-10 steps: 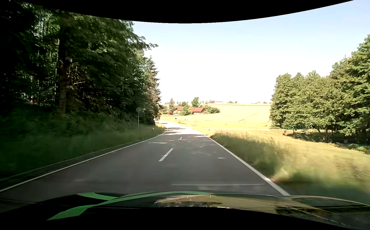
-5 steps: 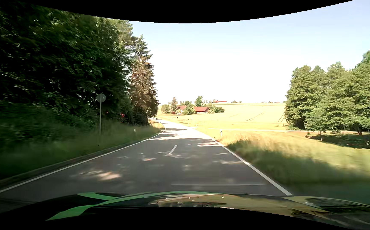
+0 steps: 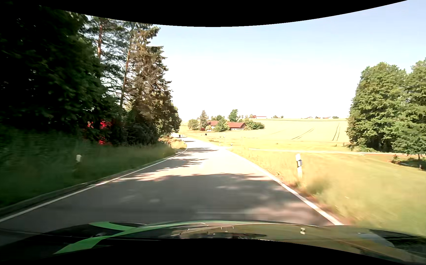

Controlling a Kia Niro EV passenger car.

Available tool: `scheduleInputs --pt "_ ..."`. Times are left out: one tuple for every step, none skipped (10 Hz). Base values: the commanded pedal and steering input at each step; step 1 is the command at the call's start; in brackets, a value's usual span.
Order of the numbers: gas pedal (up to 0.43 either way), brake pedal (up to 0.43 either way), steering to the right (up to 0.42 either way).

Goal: Follow the waypoints while adhering to traffic rules and regulations

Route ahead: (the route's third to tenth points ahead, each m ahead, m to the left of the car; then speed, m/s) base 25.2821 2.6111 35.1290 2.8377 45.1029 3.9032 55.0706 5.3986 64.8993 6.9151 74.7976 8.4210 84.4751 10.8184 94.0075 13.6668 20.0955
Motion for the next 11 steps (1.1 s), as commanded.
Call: scheduleInputs --pt "0.130 0.000 -0.013" --pt "0.130 0.000 -0.015" --pt "0.130 0.000 -0.017" --pt "0.138 0.000 -0.017" --pt "0.138 0.000 -0.017" --pt "0.138 0.000 -0.017" --pt "0.138 0.000 -0.018" --pt "0.138 0.000 -0.017" --pt "0.138 0.000 -0.018" --pt "0.150 0.000 -0.018" --pt "0.169 0.000 -0.018"
